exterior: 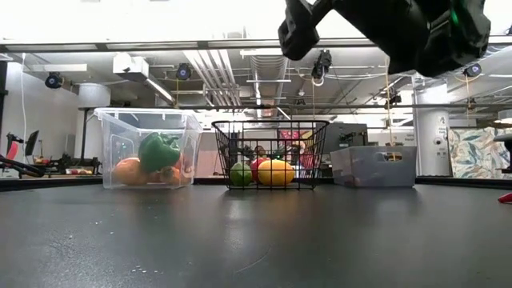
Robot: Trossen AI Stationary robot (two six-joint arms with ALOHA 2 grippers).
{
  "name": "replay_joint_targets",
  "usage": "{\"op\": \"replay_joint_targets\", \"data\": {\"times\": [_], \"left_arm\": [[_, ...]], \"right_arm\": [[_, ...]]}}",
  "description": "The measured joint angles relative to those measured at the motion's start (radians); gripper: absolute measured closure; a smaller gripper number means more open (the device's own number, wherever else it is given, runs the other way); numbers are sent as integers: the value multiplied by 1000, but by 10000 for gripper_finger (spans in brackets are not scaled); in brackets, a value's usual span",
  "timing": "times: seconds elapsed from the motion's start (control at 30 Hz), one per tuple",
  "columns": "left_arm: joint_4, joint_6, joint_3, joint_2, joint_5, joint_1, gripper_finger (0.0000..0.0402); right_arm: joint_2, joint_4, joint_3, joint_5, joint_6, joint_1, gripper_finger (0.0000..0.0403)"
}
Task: Sort produce into baskets
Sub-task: Put the tomato into the wire basket
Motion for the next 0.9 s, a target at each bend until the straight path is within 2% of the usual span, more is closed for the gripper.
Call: {"op": "replay_joint_targets", "data": {"times": [0.13, 0.4, 0.53, 0.7, 0.9], "left_arm": [[-39, 26, 34, 1, 16, -1, 242], [-4, 42, 35, 6, 25, 0, 134], [22, 61, 35, 6, 31, 4, 96], [50, 66, 35, 7, 108, 4, 81], [159, 161, 35, 81, 109, 9, 80]], "right_arm": [[6, 18, 0, 0, 3, 0, 85], [-17, 15, 0, -6, -6, 0, 85], [-15, 15, 0, -5, -6, 0, 85], [-15, 15, 0, -4, -9, -5, 85], [-15, 15, 0, 0, -2, -12, 85]]}}
